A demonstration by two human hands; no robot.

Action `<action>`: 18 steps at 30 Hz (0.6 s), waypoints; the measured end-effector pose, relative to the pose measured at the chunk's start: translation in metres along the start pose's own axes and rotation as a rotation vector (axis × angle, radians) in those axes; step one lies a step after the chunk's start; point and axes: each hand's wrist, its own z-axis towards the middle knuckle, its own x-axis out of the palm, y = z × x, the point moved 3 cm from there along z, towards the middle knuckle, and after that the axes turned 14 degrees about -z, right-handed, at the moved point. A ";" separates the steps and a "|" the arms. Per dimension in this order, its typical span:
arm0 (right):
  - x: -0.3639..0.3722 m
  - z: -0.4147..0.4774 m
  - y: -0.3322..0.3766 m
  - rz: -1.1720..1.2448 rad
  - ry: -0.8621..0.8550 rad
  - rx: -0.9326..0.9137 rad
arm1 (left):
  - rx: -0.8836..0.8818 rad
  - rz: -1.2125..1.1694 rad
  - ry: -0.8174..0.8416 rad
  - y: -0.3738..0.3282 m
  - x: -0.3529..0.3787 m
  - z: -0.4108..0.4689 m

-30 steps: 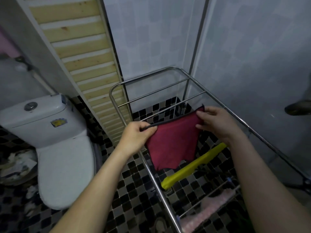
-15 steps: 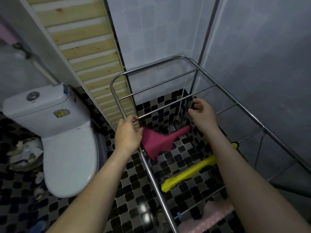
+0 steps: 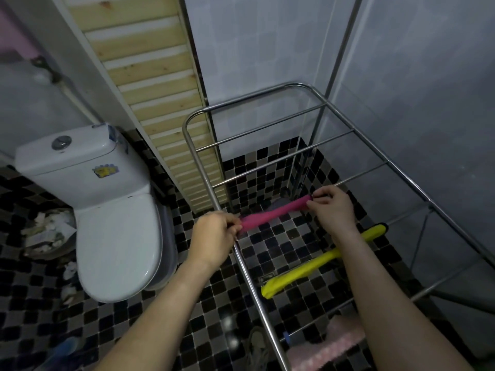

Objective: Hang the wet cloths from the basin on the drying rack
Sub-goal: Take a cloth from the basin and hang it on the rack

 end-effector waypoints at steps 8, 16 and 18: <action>0.002 0.006 0.022 -0.365 -0.180 -0.266 | 0.095 0.139 -0.034 0.006 -0.005 0.003; 0.003 0.007 0.030 -0.546 -0.159 -0.360 | 0.082 0.159 0.042 0.004 0.002 -0.001; 0.008 0.006 0.033 -0.626 -0.047 -0.448 | 0.073 0.189 0.040 0.004 0.003 -0.001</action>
